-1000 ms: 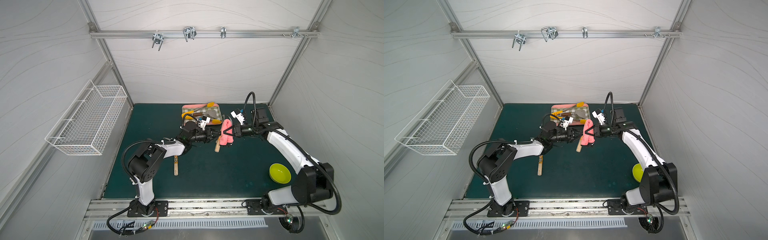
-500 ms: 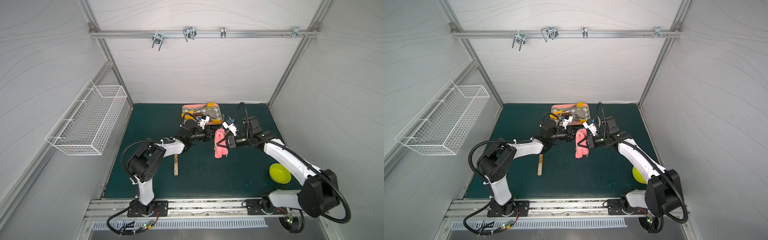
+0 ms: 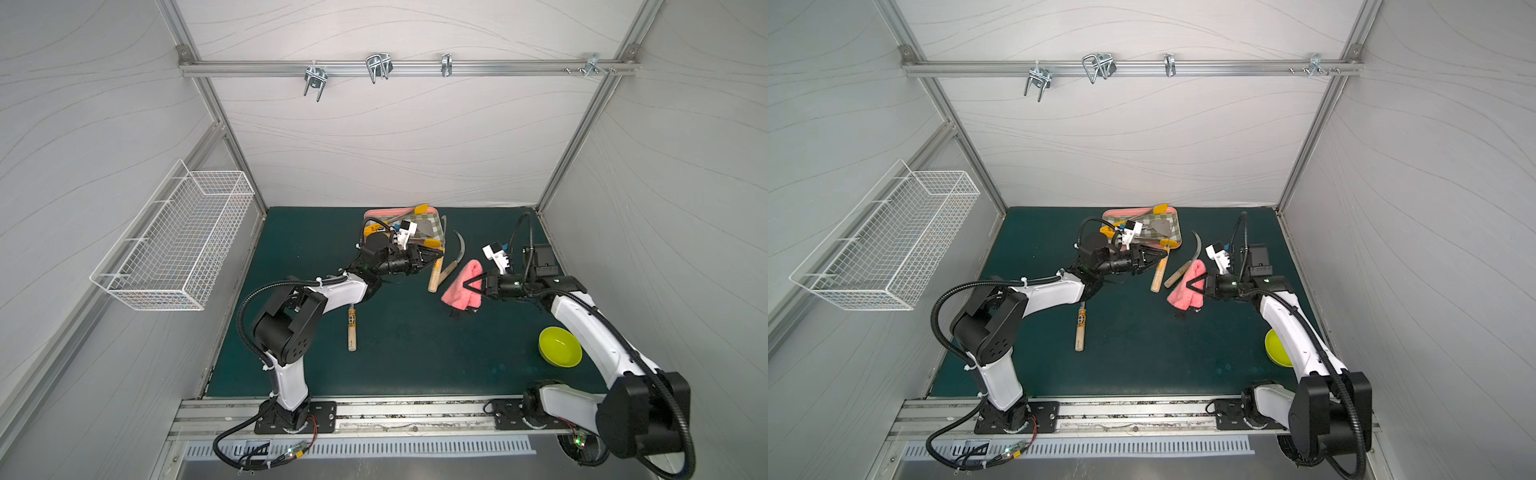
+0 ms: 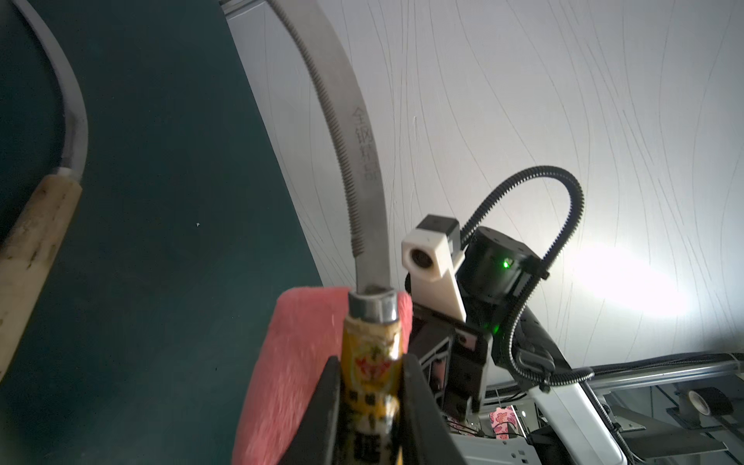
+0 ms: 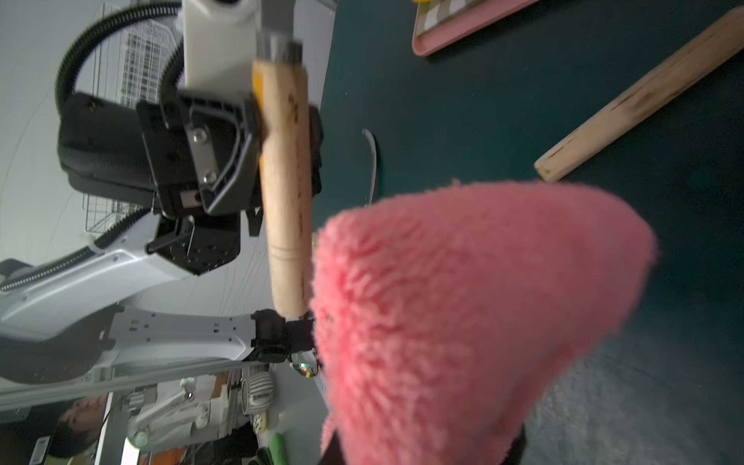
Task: Wipe small sickles with rags
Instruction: Wipe the small sickle.
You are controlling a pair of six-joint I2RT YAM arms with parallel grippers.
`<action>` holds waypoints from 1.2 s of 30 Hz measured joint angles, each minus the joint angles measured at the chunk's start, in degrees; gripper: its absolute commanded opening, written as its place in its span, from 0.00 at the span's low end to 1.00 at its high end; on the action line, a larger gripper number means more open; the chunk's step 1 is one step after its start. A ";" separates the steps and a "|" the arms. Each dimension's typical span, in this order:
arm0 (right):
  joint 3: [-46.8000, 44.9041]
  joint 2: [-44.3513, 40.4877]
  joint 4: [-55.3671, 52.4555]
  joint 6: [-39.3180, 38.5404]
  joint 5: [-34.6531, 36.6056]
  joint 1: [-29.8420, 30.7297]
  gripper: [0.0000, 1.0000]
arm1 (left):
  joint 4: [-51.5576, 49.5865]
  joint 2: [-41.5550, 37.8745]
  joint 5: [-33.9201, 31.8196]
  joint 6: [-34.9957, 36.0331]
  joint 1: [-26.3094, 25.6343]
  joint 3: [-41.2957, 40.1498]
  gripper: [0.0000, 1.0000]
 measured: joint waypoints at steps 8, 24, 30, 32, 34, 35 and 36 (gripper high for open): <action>11.34 11.21 2.84 0.83 -1.53 0.55 0.10 | 3.15 -1.90 0.09 -1.33 -0.11 -6.23 0.00; 15.04 15.63 7.23 -1.09 -2.73 10.88 0.10 | 1.95 -1.92 0.90 -1.49 0.50 -6.10 0.00; 7.23 10.21 10.34 -0.07 -2.93 15.96 0.11 | -0.96 -0.98 0.98 -1.16 0.55 -3.65 0.00; 4.76 8.44 11.69 0.79 -3.56 18.29 0.10 | -1.05 -0.39 0.94 -1.11 0.61 -2.43 0.00; 2.73 7.13 12.94 1.73 -4.02 19.96 0.11 | -1.05 0.33 0.94 -1.03 0.59 -0.96 0.00; 1.73 6.58 13.57 2.21 -4.17 20.85 0.11 | -1.03 0.61 0.90 -0.94 0.59 -0.33 0.00; 0.96 6.25 14.05 2.62 -4.31 21.59 0.11 | -1.03 0.85 0.85 -0.81 0.61 0.33 0.00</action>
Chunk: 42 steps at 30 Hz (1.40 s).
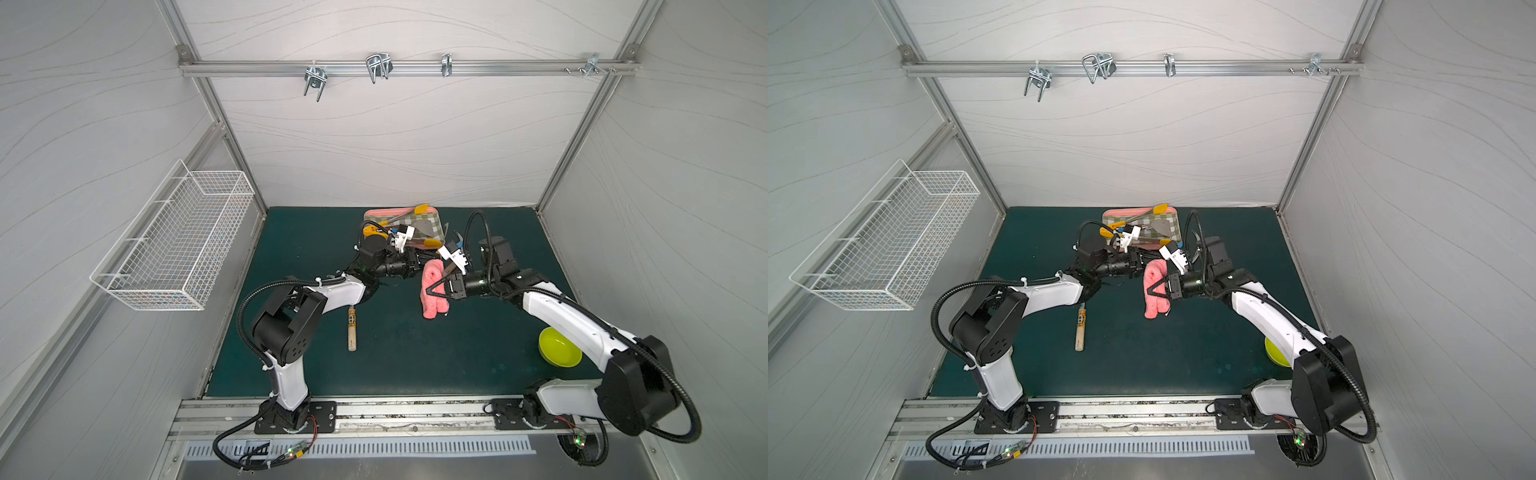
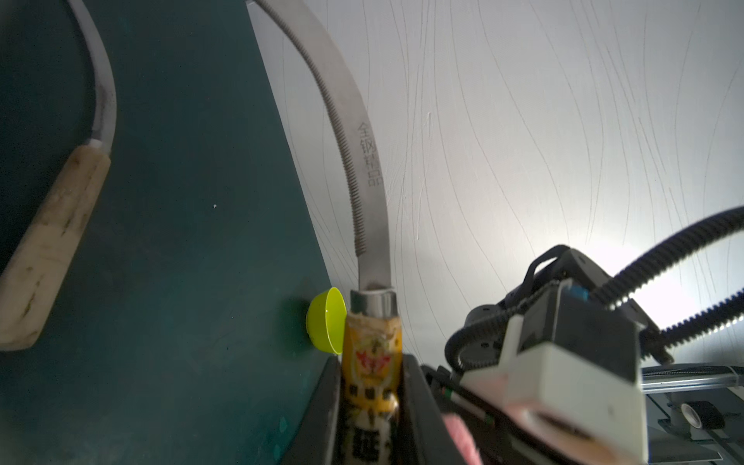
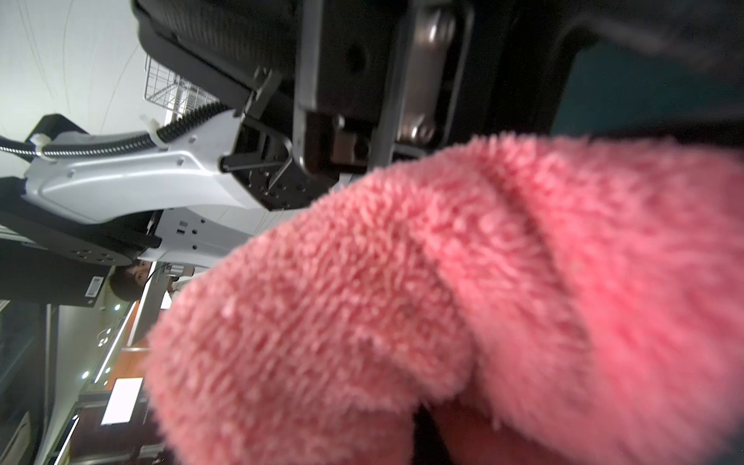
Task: Wipe small sickles with rags
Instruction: Wipe the small sickle, then place the rag at the center of the board.
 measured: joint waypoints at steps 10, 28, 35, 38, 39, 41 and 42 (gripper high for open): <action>-2.75 -6.14 -6.29 0.31 3.52 0.00 0.10 | 0.22 0.22 0.35 0.87 1.36 2.38 0.00; 8.52 -3.26 -37.99 -6.14 31.89 -11.32 0.12 | -3.30 -5.99 1.20 6.58 2.82 -6.10 0.00; 8.46 8.68 -38.07 -6.25 36.87 -8.46 0.16 | -5.29 -9.35 1.18 8.74 2.84 -9.33 0.00; 10.10 15.63 -37.00 -6.12 37.59 -5.14 0.20 | -5.64 -10.56 1.20 9.25 3.10 -10.29 0.00; 10.67 17.33 -36.54 -6.08 37.70 -4.35 0.20 | -5.66 -10.91 1.20 9.35 3.19 -10.67 0.00; 11.85 20.79 -35.15 -5.81 37.86 -2.86 0.26 | -5.79 -11.69 1.20 9.66 3.50 -11.61 0.00; 12.28 21.99 -34.60 -5.62 37.83 -2.36 0.30 | -5.84 -12.00 1.20 9.75 3.67 -12.00 0.00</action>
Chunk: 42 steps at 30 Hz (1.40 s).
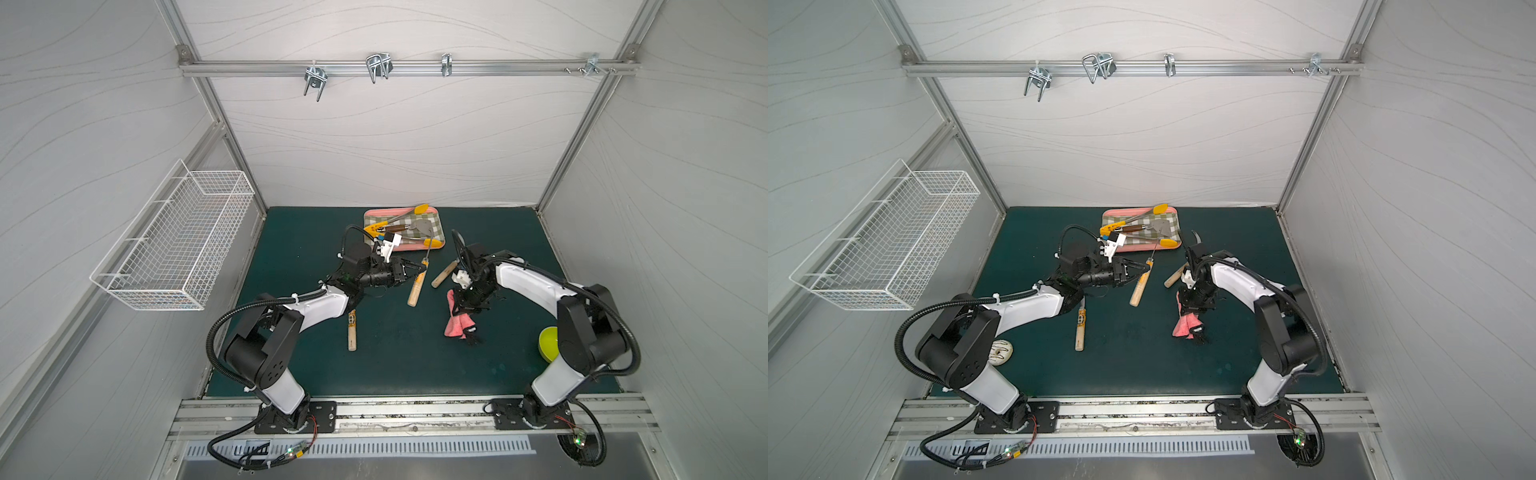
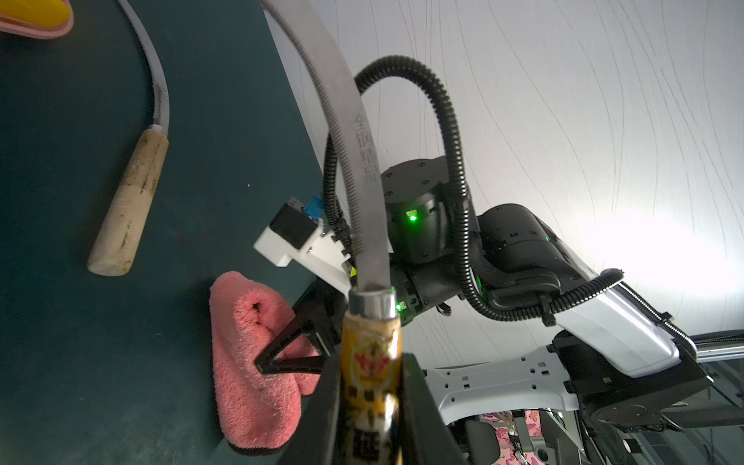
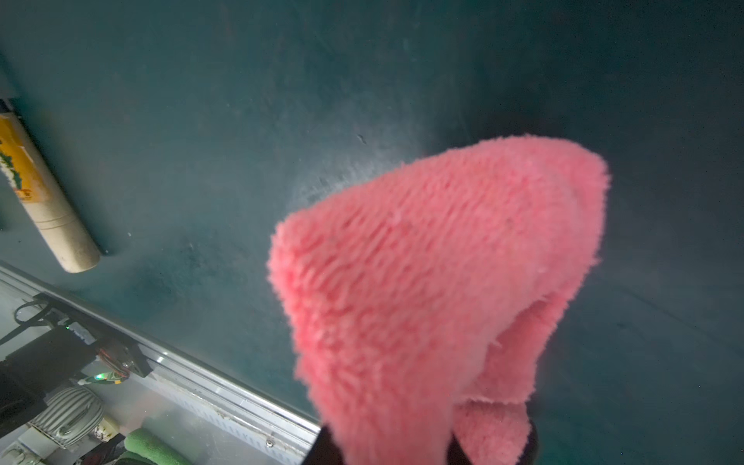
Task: Wipe small sickles with rags
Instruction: Place the rag at the center of the board, then adjust the small sickle.
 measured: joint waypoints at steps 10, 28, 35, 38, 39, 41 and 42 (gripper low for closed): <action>1.84 1.51 1.81 0.59 -0.87 0.92 0.62 | -0.85 -1.40 0.00 0.48 1.27 -1.20 0.00; 5.07 -14.47 0.37 2.69 -3.67 -2.34 0.51 | -1.03 -2.40 0.61 0.46 1.29 -3.06 0.00; 5.84 -14.47 5.16 5.05 -10.01 -2.32 0.42 | -1.75 -3.87 0.90 0.98 0.07 -3.67 0.00; 4.96 -14.47 10.60 8.04 -14.53 -2.14 0.42 | -2.27 -4.33 1.07 1.73 -1.33 -3.65 0.00; 4.72 -14.47 12.20 9.03 -15.61 -2.03 0.42 | -2.49 -4.37 1.09 1.92 -1.84 -3.65 0.00; 3.72 -14.49 16.85 11.91 -18.23 -1.64 0.44 | -3.04 -4.37 1.11 2.19 -2.62 -3.65 0.00; 3.21 -14.47 18.67 12.98 -19.06 -1.38 0.44 | -3.26 -4.37 1.11 2.34 -2.91 -3.65 0.00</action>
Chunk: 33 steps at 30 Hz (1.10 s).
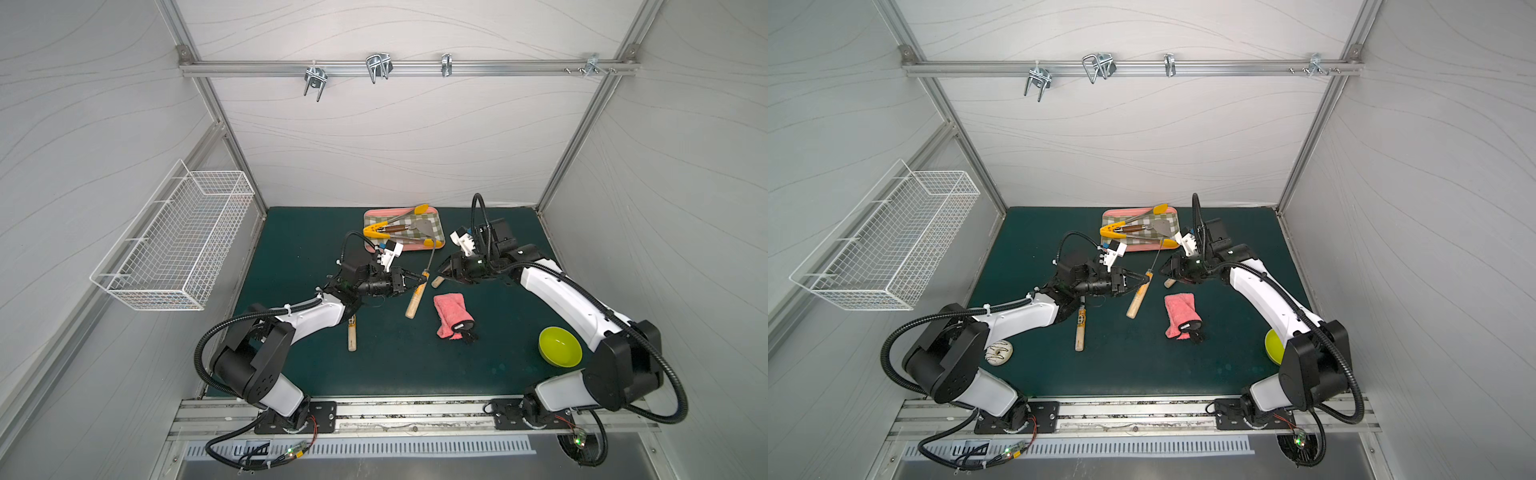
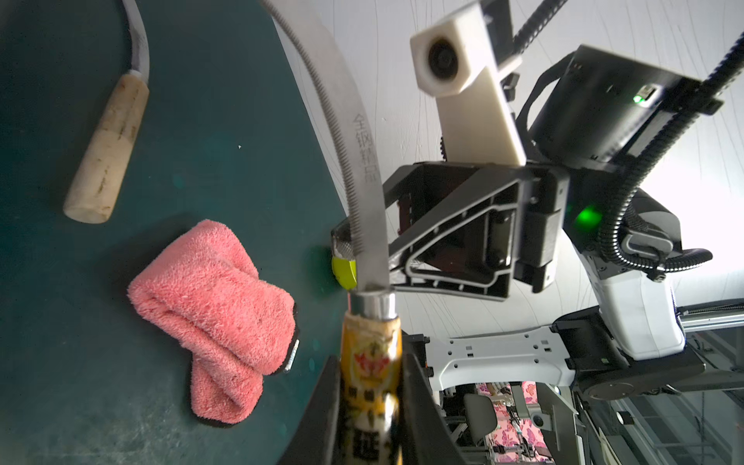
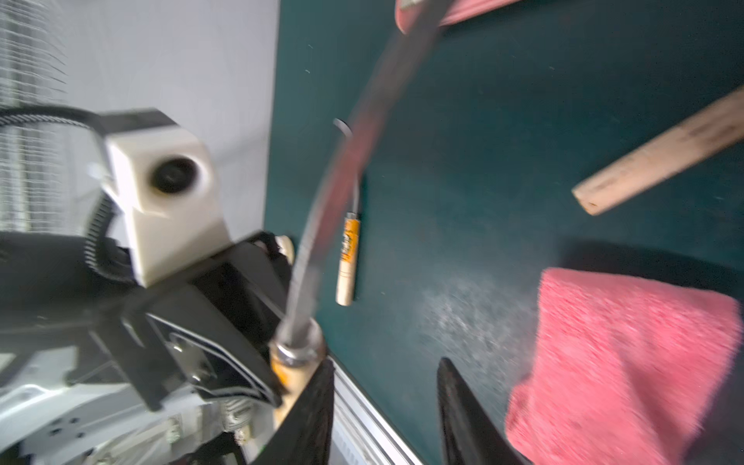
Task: Wipe small sickles with rags
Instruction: Adjust the small sickle.
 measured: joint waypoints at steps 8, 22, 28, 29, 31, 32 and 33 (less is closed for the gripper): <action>-0.83 1.11 6.54 5.22 -3.15 4.15 0.44 | -0.76 0.02 -0.09 0.28 -0.94 0.11 0.00; -2.71 1.51 9.35 8.55 -2.56 5.27 0.14 | -1.18 0.02 -0.07 1.07 -1.18 0.11 0.00; -2.93 1.33 9.94 9.20 -1.81 5.38 0.07 | -1.16 0.00 -0.31 1.09 -1.18 0.11 0.28; -3.06 1.27 10.16 9.55 -1.51 5.42 0.06 | -1.07 0.00 -0.42 1.05 -1.18 0.11 0.33; -3.32 0.98 10.47 10.45 -0.55 5.62 0.05 | -0.96 0.00 -0.76 1.01 -1.27 0.11 0.39; -3.41 0.94 10.56 10.86 -0.04 5.64 0.05 | -0.87 0.00 -0.90 0.98 -1.42 0.11 0.41; -3.41 0.90 10.54 11.58 0.50 5.68 0.05 | -0.79 -0.07 -1.07 1.05 -1.60 0.11 0.42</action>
